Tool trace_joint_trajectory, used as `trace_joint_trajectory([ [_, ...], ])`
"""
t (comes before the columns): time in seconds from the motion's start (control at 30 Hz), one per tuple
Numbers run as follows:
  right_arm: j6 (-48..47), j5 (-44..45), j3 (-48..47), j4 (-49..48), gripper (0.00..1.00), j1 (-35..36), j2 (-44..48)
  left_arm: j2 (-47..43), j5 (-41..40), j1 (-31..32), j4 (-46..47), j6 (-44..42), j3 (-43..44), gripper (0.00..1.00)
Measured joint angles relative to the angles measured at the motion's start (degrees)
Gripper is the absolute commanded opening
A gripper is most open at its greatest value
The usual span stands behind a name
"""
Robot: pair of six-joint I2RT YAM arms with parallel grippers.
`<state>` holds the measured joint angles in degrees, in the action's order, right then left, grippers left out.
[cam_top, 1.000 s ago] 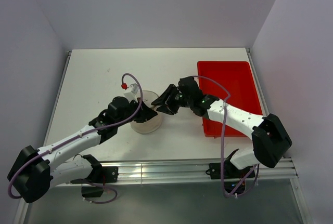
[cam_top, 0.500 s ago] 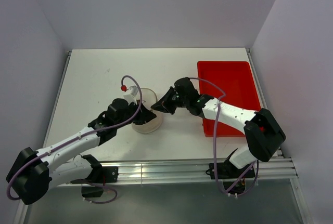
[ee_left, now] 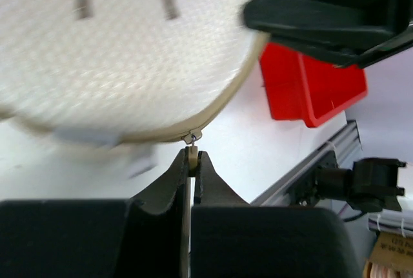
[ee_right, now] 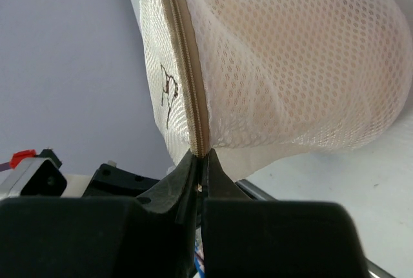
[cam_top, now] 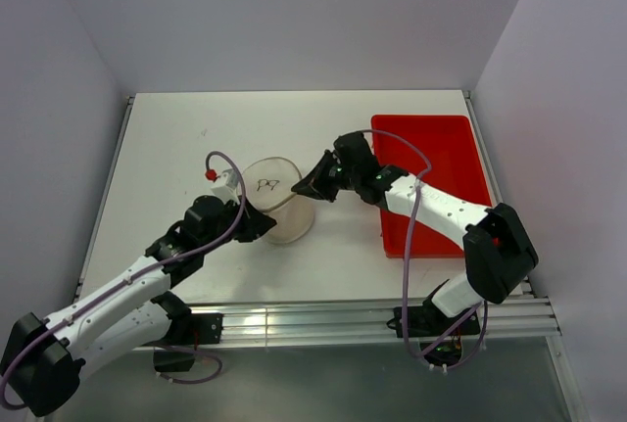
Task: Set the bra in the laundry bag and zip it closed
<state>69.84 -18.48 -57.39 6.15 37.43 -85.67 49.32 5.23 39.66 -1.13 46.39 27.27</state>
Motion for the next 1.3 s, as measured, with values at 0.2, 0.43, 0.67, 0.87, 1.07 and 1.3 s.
trace_joint_trajectory([
  [0.2, -6.4, 0.0, -4.0, 4.4, 0.0, -1.6, 0.0, -2.9, 0.8, -4.7, -2.4, 0.0, -2.0, 0.0],
  [0.43, -14.1, -0.8, -9.2, 8.9, 0.0, -1.8, -1.5, -3.3, 4.1, -9.5, -2.4, 0.0, -2.4, 0.0],
  [0.67, -20.3, -2.5, -11.6, 12.2, 0.0, -1.9, -2.2, -1.2, 5.8, -12.0, -1.1, 0.3, -2.4, 0.0],
  [0.87, -23.3, -3.9, -11.6, 12.8, 0.0, -2.8, -2.2, 0.0, 6.6, -12.9, -0.2, 1.2, -2.4, 0.0],
  [1.07, -24.9, -5.3, -11.7, 13.1, 0.0, -3.7, -2.2, 0.7, 7.0, -13.6, -0.2, 1.4, -1.4, 0.0],
  [1.3, -26.1, -6.0, -12.6, 13.7, 0.0, -4.0, -2.2, 1.5, 7.0, -14.6, -0.3, 1.4, -0.5, 0.0],
])
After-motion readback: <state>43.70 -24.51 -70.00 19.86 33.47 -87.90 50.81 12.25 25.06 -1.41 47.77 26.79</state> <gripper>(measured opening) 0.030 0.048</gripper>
